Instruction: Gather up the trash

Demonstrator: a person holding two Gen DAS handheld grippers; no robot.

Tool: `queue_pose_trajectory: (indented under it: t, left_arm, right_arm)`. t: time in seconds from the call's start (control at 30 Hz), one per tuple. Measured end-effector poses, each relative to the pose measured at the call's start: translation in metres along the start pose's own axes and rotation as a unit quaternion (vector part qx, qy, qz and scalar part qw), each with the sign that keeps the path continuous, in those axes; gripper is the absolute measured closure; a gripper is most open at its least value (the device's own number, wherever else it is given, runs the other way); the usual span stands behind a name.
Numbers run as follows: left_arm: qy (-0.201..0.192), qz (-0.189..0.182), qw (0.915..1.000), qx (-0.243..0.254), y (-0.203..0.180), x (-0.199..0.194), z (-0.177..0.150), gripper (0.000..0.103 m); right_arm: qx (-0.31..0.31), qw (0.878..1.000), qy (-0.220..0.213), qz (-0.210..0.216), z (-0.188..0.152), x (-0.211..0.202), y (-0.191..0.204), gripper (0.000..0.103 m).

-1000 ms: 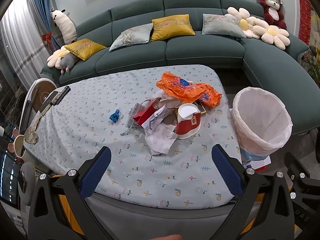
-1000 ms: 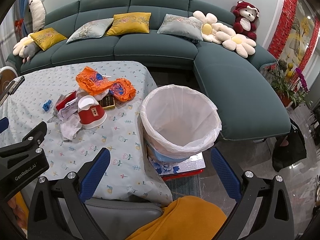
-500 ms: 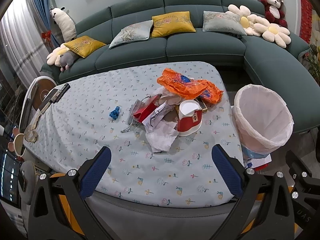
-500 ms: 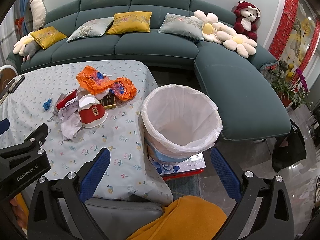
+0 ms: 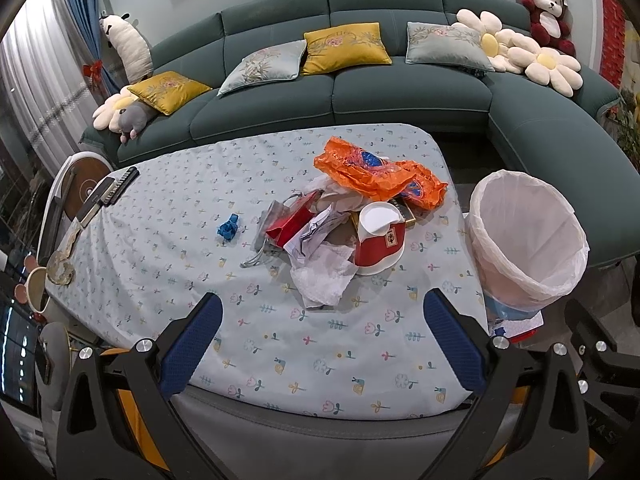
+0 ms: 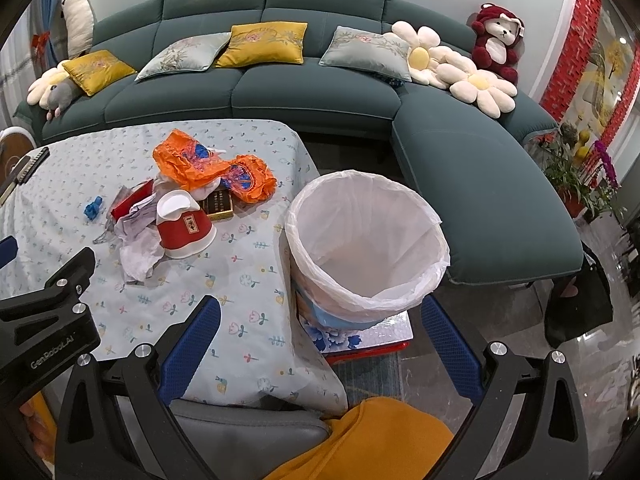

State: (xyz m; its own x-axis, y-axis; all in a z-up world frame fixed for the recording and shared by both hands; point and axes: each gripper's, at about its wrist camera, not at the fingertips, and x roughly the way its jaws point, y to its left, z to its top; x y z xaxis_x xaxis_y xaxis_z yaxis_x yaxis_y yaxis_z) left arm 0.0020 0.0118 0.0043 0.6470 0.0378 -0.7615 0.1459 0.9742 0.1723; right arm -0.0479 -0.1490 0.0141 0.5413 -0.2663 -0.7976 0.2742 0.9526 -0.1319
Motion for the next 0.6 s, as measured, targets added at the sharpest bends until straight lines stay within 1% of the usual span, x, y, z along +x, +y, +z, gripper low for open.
queue_pose_trajectory:
  t: [0.6]
  left_arm:
    - [0.019,0.002,0.9998,-0.002,-0.002,0.028,0.010,0.007]
  right_arm:
    - [-0.006,1.000,0.006,0.010,0.015,0.027,0.007,0.007]
